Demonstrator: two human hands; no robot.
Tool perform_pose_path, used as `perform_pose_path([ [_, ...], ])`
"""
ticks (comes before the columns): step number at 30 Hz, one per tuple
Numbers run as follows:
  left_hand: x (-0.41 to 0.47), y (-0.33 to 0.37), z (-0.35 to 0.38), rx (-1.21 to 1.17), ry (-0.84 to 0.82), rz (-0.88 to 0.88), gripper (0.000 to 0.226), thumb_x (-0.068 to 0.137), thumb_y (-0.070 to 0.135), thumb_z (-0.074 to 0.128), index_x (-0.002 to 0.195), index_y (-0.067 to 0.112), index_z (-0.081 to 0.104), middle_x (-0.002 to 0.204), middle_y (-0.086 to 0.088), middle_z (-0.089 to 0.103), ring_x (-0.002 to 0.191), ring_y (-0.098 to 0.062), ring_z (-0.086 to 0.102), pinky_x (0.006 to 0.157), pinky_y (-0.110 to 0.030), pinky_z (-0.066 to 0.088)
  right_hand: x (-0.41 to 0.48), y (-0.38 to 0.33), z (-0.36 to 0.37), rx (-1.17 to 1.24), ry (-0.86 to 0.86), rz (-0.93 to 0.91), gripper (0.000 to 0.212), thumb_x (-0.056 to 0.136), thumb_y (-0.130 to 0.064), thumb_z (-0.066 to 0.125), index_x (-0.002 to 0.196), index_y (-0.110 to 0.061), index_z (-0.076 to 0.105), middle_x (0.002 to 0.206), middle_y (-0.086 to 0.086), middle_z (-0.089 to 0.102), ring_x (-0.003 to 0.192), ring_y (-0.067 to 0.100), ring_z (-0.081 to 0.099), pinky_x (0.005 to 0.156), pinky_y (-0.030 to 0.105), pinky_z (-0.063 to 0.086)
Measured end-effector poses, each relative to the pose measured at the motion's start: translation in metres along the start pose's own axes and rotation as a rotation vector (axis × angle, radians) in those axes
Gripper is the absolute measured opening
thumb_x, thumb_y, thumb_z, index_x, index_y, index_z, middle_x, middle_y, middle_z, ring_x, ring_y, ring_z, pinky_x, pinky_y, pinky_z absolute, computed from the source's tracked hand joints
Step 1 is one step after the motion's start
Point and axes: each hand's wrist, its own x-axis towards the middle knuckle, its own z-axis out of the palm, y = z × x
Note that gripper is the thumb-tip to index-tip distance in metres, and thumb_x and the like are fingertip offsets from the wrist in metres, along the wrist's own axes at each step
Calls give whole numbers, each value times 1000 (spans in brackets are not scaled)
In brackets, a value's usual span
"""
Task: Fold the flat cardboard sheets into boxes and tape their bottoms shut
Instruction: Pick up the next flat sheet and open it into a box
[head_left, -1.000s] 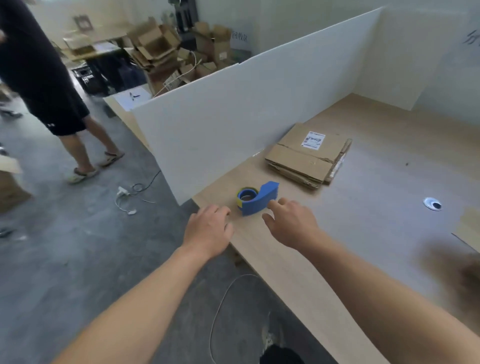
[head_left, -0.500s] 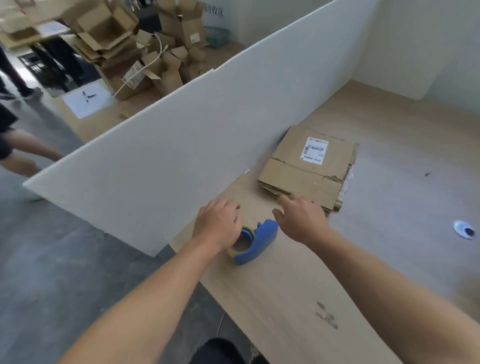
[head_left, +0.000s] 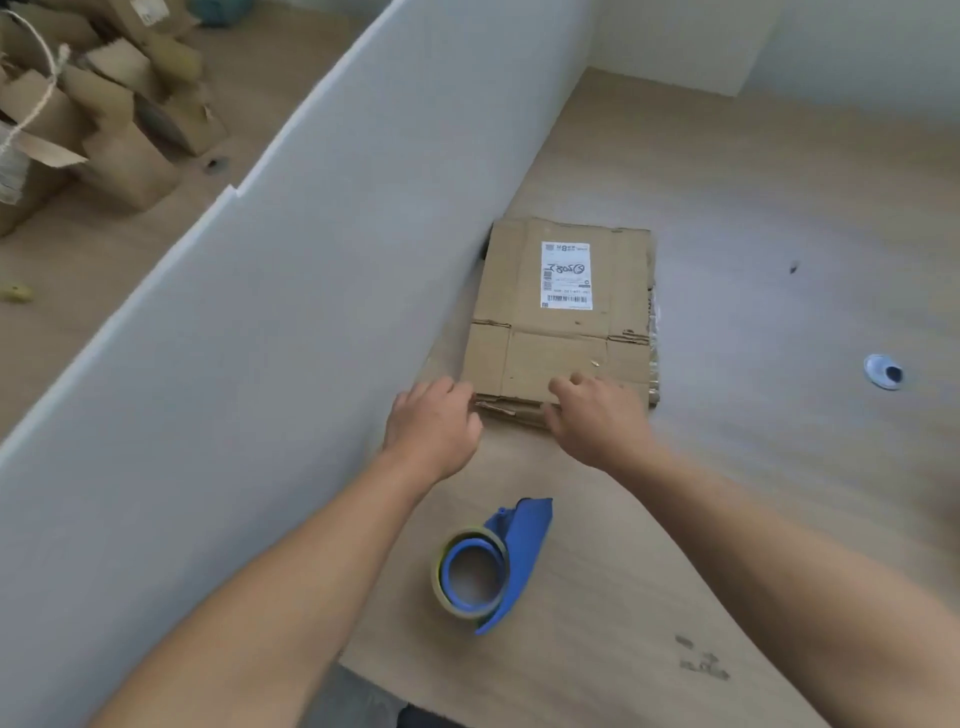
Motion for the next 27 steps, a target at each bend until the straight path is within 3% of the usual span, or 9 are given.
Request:
perform_pose_path([
  [5,57,2,4,63,-67,104,34,96,31,44,125,19,57,129,-4,56,119,-28,50,95,-38,37,16,16,3,2,-25,176,29,99,-39,40,109,-16,54,113,8,57,100,34,58,72,39,35],
  [9,83,9,8,-29,-20,23,41,95,30,47,134,20,52,136,-6,51,124,-30,45,97,-38,37,25,34,8,54,-18,344,31,97,-38,43,117,-17,55,121,8,53,113,35,49,80,41,43],
  [14,86,13,23,-161,-89,-62,53,94,30,51,145,21,38,151,-9,33,131,-34,38,105,-42,36,31,49,22,482,-15,675,48,95,-40,51,137,-19,41,147,14,32,132,37,30,105,48,35],
  [17,78,14,29,-244,-96,-90,56,96,29,52,149,19,35,159,-10,21,138,-35,29,112,-40,28,26,50,25,629,61,735,62,96,-35,56,149,-14,32,147,17,37,135,36,33,112,42,28],
  [22,58,20,26,-254,-44,-58,52,97,30,53,146,17,40,160,-12,19,140,-34,23,113,-40,27,-2,46,16,839,371,713,66,93,-20,61,151,-27,31,135,3,49,124,20,47,101,25,33],
  [25,38,29,23,-307,4,-36,51,97,29,55,145,15,43,159,-10,23,139,-33,25,113,-39,27,-22,46,8,1199,522,776,68,92,-18,63,148,-39,33,117,-13,57,101,17,62,91,33,52],
  [27,27,41,20,-414,55,-50,49,95,26,57,142,14,47,154,-9,31,137,-30,30,111,-34,28,-33,50,3,1562,574,830,68,91,-14,65,147,-37,35,114,-9,61,94,15,65,90,40,55],
])
